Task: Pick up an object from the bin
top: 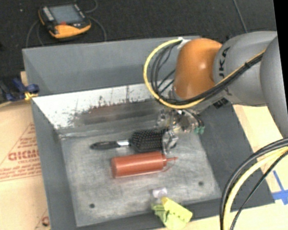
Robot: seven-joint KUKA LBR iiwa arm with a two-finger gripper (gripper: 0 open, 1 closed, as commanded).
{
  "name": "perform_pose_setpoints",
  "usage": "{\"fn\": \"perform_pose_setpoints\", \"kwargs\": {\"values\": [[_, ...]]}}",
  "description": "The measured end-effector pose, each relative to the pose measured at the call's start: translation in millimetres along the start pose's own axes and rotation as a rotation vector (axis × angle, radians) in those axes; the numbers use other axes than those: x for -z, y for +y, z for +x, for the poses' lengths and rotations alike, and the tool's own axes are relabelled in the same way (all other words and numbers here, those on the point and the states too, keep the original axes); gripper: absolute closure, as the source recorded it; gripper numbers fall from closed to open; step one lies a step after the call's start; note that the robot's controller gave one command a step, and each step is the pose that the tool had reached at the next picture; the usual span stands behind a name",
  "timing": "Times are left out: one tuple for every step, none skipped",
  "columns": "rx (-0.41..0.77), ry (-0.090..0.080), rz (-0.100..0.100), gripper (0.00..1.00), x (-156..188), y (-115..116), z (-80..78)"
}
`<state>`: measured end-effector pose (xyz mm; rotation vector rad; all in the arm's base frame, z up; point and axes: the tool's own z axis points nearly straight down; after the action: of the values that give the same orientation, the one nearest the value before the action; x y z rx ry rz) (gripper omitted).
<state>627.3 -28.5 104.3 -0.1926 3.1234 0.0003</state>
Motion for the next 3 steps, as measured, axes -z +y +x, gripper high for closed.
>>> {"fn": "perform_pose_setpoints", "kwargs": {"values": [[0.033, 0.009, 0.001, 1.0, 30, 3, -8.2], [0.387, 0.005, 0.0, 1.0, 38, 2, -16.9], [0.474, 0.008, -0.003, 1.0, 61, -8, 27.0]]}}
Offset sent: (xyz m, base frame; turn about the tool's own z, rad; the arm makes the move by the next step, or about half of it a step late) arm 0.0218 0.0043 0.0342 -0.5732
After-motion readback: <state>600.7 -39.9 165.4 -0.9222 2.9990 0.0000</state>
